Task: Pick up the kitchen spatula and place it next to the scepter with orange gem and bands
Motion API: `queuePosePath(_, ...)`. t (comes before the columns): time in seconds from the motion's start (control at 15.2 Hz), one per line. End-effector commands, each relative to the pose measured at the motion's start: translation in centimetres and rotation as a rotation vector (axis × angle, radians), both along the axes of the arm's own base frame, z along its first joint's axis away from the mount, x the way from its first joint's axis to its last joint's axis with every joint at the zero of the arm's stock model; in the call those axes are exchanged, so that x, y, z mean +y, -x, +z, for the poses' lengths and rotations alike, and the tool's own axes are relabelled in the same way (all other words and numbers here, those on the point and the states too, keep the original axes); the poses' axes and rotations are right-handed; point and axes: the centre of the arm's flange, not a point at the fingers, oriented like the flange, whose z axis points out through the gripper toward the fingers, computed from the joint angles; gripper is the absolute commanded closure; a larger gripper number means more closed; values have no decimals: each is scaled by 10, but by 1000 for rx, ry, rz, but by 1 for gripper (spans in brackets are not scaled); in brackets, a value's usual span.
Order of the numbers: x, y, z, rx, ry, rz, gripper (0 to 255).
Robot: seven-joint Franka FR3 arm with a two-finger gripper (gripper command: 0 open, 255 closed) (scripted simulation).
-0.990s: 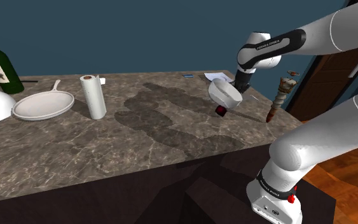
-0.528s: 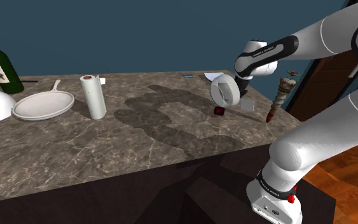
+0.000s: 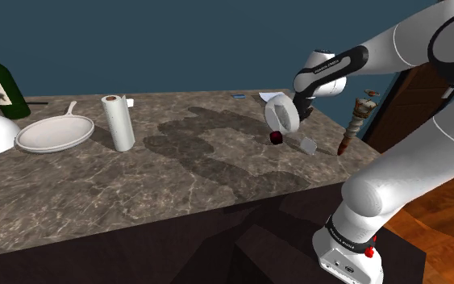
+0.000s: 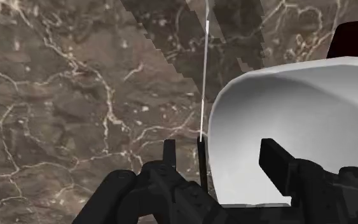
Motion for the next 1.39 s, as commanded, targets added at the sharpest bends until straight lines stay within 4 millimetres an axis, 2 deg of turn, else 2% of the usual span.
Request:
queuePosePath(0.0,-7,-46,12,292,-60,-2,0)
queuePosePath(0.07,-12,-76,14,433,-82,-2,0)
queuePosePath(0.59,-13,-64,-24,433,-82,-2,0)
queuePosePath(1.12,-13,-64,-24,433,-82,-2,0)
queuePosePath(1.19,-13,-64,-24,433,-82,-2,255)
queuePosePath(1.32,-13,-64,-24,433,-82,-2,255)
